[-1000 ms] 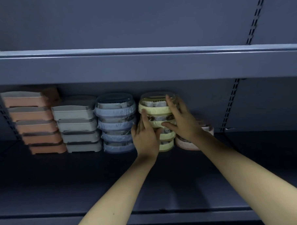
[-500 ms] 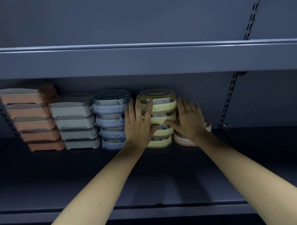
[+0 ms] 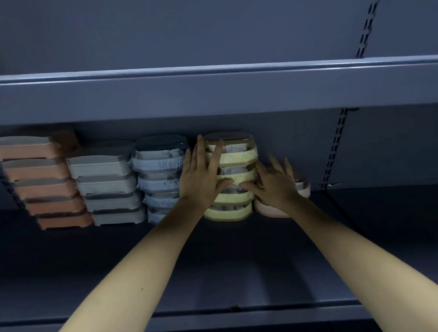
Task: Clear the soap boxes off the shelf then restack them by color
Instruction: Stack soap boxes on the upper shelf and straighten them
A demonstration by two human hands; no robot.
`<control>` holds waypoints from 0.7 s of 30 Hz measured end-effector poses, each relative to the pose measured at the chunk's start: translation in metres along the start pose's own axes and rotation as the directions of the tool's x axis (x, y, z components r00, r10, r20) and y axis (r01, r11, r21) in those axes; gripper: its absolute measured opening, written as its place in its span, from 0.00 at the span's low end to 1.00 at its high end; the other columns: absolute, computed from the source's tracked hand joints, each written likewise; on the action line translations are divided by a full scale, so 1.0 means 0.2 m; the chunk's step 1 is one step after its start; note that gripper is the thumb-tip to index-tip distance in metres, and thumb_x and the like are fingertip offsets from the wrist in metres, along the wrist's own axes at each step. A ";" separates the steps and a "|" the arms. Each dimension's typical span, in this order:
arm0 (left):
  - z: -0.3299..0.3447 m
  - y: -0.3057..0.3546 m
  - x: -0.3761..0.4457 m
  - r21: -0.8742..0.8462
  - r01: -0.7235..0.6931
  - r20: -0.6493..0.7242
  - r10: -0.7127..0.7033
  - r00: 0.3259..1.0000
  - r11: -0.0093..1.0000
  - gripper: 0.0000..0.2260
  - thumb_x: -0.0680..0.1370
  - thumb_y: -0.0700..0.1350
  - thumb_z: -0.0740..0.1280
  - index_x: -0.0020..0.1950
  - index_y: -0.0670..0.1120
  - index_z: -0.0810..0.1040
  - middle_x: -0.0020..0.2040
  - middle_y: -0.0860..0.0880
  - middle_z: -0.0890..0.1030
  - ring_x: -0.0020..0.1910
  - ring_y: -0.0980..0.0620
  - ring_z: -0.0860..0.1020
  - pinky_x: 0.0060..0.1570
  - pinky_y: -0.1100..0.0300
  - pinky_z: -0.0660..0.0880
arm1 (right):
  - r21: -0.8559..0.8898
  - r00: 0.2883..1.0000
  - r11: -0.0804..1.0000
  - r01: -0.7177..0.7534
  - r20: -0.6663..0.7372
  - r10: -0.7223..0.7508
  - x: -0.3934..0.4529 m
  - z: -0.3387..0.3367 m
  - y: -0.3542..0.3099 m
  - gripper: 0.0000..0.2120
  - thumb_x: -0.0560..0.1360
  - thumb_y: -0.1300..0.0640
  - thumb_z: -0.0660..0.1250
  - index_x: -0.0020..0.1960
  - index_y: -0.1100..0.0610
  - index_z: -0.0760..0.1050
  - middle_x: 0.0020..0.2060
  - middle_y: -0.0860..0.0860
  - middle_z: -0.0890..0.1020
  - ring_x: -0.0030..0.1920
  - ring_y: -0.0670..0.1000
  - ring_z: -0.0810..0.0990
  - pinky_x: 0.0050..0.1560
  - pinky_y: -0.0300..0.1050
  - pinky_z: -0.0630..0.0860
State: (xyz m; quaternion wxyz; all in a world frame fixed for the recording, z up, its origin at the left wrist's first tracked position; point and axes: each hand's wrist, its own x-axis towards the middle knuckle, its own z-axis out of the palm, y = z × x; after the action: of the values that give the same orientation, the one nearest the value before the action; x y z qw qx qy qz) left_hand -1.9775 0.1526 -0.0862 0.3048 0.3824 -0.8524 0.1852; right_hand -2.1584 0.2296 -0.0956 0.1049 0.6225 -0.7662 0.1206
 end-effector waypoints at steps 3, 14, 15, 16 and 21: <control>0.00 0.01 0.01 0.029 -0.007 0.015 0.006 1.000 1.000 0.41 0.72 0.65 0.63 0.74 0.48 0.46 0.73 0.30 0.57 0.70 0.33 0.63 0.70 0.41 0.55 | -0.012 1.000 1.000 -0.019 -0.001 0.019 -0.02 0.01 0.01 0.53 0.62 0.24 0.35 0.77 0.57 0.46 0.75 0.50 0.60 0.76 0.53 0.43 0.71 0.56 0.33; -0.08 0.02 0.03 0.164 -0.117 0.158 0.091 0.983 0.980 0.45 0.73 0.70 0.55 0.70 0.52 0.24 0.75 0.40 0.33 0.75 0.41 0.38 0.69 0.43 0.33 | -0.202 0.999 0.978 -0.047 0.013 0.051 -0.09 0.08 -0.03 0.46 0.72 0.28 0.47 0.77 0.61 0.45 0.77 0.56 0.50 0.76 0.56 0.40 0.71 0.58 0.32; -0.08 0.02 0.04 0.164 -0.118 0.165 0.090 0.982 0.979 0.45 0.73 0.70 0.55 0.70 0.52 0.24 0.75 0.40 0.33 0.75 0.41 0.38 0.70 0.43 0.34 | -0.208 0.999 0.977 -0.041 0.017 0.045 -0.09 0.07 -0.02 0.45 0.74 0.30 0.50 0.77 0.60 0.45 0.77 0.55 0.50 0.76 0.56 0.40 0.71 0.58 0.32; -0.08 0.02 0.04 0.158 -0.119 0.166 0.093 0.982 0.980 0.46 0.73 0.70 0.55 0.70 0.52 0.25 0.75 0.40 0.33 0.76 0.41 0.39 0.70 0.43 0.35 | -0.215 0.999 0.976 -0.036 0.020 0.041 -0.09 0.06 -0.02 0.43 0.74 0.31 0.50 0.77 0.59 0.46 0.77 0.55 0.50 0.76 0.57 0.39 0.71 0.58 0.32; -0.10 0.01 0.04 0.153 -0.136 0.171 0.109 0.979 0.979 0.46 0.72 0.69 0.58 0.70 0.52 0.27 0.76 0.39 0.35 0.76 0.41 0.41 0.71 0.42 0.39 | -0.274 0.997 0.961 -0.047 0.045 0.062 -0.07 0.04 -0.01 0.43 0.74 0.30 0.50 0.77 0.57 0.45 0.77 0.55 0.48 0.75 0.58 0.39 0.71 0.60 0.33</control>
State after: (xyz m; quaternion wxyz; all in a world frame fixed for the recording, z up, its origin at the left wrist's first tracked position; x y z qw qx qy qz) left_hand -1.9757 0.1596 -0.0661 0.1902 0.3666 -0.8782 0.2413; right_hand -2.1532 0.2401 -0.1072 0.1656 0.5838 -0.7948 0.0003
